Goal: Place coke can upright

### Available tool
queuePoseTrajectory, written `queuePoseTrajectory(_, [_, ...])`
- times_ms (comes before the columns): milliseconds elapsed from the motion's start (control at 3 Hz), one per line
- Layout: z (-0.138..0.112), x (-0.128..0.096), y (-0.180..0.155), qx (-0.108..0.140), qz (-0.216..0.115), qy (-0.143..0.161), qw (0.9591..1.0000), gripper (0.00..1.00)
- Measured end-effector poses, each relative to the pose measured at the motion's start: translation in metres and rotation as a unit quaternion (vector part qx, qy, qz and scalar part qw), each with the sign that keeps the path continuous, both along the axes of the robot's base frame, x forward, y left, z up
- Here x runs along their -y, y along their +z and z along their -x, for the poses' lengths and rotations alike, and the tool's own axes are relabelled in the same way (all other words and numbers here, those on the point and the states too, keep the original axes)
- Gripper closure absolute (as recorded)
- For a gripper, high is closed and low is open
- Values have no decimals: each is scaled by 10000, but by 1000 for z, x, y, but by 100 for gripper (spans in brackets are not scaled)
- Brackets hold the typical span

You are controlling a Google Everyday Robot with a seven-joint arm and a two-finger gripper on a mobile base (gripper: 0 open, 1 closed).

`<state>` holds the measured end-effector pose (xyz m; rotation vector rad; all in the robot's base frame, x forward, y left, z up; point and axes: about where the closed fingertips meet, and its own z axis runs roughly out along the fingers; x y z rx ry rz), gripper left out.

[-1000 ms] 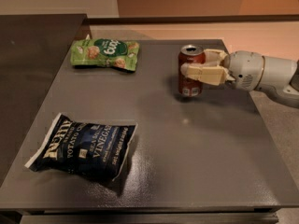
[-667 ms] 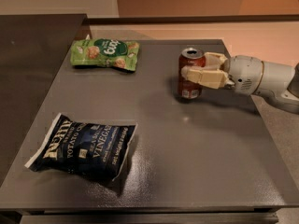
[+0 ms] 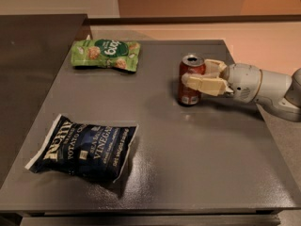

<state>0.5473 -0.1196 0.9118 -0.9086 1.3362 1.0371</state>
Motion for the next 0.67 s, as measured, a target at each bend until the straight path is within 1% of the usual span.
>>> queuePoseTrajectory(333, [1, -1, -6, 54, 13, 31, 10000, 59])
queuePoseTrajectory(667, [3, -1, -9, 128, 69, 0, 9999, 35])
